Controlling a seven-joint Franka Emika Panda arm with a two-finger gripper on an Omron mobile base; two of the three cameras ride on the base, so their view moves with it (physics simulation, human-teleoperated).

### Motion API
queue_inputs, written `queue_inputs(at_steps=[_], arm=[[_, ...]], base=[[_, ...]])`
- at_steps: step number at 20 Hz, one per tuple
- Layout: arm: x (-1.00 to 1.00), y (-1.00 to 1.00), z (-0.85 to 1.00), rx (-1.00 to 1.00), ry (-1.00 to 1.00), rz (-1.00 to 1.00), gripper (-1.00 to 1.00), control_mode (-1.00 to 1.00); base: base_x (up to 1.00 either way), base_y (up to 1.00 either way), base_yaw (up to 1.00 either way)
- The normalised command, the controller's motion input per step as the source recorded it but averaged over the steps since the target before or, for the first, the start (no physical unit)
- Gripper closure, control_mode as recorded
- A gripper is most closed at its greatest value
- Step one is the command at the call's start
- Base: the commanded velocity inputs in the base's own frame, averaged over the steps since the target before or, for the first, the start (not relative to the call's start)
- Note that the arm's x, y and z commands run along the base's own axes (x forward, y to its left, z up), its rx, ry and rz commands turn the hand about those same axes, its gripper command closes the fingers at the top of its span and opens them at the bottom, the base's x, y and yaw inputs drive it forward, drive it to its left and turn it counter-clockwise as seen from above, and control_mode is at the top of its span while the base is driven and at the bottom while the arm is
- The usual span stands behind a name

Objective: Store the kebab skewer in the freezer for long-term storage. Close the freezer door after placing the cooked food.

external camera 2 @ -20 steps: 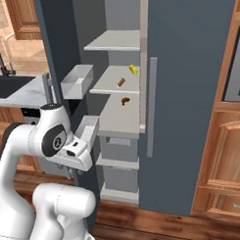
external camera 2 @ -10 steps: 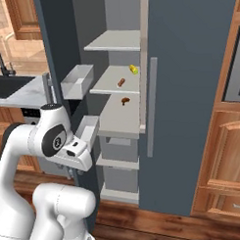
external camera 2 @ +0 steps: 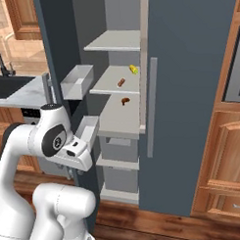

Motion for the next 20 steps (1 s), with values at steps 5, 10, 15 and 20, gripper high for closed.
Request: queue_inputs(at_steps=[5,10,15,20], arm=[[0.0,0.0,0.0,0.0,0.0,0.0,-1.0,1.0],[0.27,0.51,-0.01,-0.04,-0.02,-0.17,-1.0,-1.0],[0.76,0.9,-0.05,-0.12,0.0,-0.34,-1.0,-1.0],[0.86,0.95,0.0,-0.16,-0.04,-0.37,-1.0,-1.0]], base=[[0.0,0.0,0.0],[0.0,0.0,0.0],[0.0,0.0,0.0],[0.0,0.0,0.0]])
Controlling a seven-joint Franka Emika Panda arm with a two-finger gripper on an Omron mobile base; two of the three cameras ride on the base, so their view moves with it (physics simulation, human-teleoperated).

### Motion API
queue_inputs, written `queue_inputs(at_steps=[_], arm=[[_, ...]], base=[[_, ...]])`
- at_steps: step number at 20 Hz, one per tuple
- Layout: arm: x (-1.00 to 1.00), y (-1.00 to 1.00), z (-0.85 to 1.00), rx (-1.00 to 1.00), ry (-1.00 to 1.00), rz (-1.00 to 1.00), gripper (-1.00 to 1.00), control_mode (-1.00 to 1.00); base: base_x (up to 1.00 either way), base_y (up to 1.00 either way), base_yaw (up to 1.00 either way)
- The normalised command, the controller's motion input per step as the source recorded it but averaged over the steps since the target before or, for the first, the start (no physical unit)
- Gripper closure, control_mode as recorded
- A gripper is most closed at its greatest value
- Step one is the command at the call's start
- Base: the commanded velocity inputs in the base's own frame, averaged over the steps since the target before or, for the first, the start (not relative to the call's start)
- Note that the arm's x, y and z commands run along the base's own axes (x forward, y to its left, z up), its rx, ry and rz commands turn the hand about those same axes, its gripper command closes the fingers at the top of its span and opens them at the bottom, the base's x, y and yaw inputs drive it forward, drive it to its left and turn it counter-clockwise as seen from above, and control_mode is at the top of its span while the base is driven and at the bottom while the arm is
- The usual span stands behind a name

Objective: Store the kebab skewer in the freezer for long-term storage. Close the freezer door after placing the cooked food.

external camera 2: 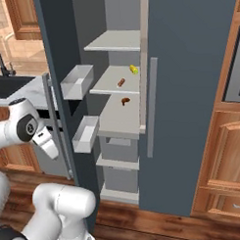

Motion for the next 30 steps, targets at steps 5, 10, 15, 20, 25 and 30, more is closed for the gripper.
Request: queue_inputs(at_steps=[5,10,15,20,25,30], arm=[[0.9,0.93,0.0,-0.29,-0.16,-0.36,-1.0,-1.0],[0.78,0.68,0.0,-0.31,-0.28,-0.24,-1.0,-1.0],[0.43,0.15,0.04,-0.19,-0.17,-0.04,-1.0,-1.0],[0.35,0.0,0.0,-0.19,-0.1,-0.01,-1.0,-1.0],[0.37,-0.02,0.0,-0.18,-0.12,0.0,-1.0,-1.0],[0.13,-0.06,-0.05,-0.02,0.0,0.0,-1.0,-1.0]], base=[[0.0,0.0,0.0],[0.0,0.0,0.0],[0.0,0.0,0.0],[0.0,0.0,0.0],[0.0,0.0,0.0],[0.0,0.0,0.0]])
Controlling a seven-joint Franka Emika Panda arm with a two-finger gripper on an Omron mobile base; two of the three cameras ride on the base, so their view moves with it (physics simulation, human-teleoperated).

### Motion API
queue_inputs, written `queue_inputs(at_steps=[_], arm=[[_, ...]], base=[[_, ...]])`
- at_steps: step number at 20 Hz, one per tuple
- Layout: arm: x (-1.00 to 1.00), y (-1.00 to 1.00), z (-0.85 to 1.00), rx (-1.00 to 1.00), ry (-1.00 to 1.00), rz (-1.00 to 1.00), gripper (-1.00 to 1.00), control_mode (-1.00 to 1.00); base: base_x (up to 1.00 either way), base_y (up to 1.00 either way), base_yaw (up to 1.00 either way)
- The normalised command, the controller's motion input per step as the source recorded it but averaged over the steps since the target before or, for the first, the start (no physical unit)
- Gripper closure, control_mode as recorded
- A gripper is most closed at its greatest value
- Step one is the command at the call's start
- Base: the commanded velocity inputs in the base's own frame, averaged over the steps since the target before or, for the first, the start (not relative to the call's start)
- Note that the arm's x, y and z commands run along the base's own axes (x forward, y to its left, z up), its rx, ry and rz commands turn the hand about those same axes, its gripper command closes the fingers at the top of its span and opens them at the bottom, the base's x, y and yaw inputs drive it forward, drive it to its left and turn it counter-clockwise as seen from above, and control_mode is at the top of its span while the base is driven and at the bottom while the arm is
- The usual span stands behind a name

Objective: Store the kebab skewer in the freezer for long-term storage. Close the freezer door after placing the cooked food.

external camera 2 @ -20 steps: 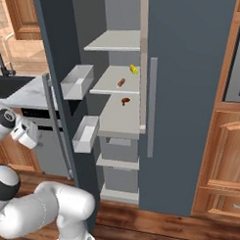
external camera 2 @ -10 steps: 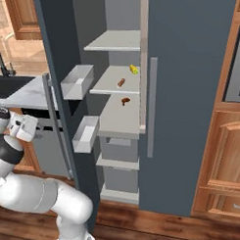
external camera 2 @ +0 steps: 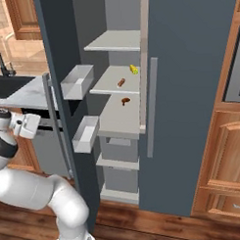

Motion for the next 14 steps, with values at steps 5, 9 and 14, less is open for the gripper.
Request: queue_inputs(at_steps=[5,9,14], arm=[[0.05,-0.03,0.0,0.0,0.0,0.0,-1.0,-1.0],[0.35,-0.3,0.0,0.0,0.09,0.0,-1.0,-1.0],[0.41,-0.27,-0.07,-0.02,0.04,0.0,-1.0,-1.0]], base=[[0.0,0.0,0.0],[0.0,0.0,0.0],[0.0,0.0,0.0]])
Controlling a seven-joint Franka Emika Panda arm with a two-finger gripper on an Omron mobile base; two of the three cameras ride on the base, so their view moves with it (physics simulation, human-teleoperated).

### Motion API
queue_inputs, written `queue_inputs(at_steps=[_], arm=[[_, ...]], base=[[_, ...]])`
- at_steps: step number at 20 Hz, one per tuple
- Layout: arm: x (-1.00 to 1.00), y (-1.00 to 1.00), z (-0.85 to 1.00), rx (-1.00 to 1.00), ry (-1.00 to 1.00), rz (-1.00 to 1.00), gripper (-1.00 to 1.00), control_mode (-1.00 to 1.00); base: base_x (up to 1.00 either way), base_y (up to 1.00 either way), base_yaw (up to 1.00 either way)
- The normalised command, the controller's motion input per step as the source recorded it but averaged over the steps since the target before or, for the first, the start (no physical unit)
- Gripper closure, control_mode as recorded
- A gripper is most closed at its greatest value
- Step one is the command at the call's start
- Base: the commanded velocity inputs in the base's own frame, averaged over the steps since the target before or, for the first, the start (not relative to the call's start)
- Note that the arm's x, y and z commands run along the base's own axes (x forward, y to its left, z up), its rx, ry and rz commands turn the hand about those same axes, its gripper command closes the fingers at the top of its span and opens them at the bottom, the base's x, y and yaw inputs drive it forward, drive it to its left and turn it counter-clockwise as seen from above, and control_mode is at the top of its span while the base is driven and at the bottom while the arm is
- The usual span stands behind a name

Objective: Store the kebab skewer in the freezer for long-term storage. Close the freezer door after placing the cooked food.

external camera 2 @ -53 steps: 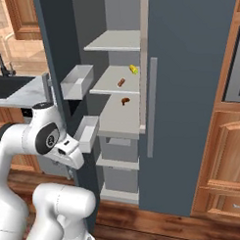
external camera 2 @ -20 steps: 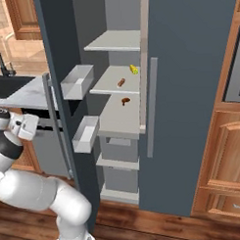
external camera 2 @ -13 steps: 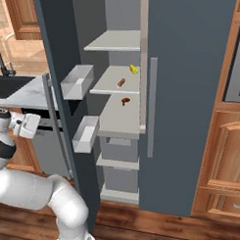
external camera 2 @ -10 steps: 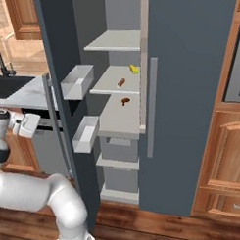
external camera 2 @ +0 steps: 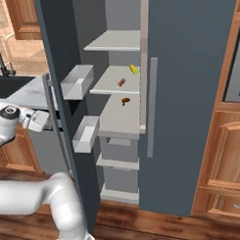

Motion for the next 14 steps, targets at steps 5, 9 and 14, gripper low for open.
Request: queue_inputs(at_steps=[5,9,14], arm=[[0.39,-0.26,-0.09,-0.03,0.05,0.0,-1.0,-1.0],[0.09,-0.09,-0.03,-0.01,0.1,0.0,-1.0,-1.0],[0.0,-0.48,-0.01,0.0,0.14,0.0,-1.0,-1.0]], base=[[0.0,0.0,0.0],[0.0,0.0,0.0],[0.0,0.0,0.0]])
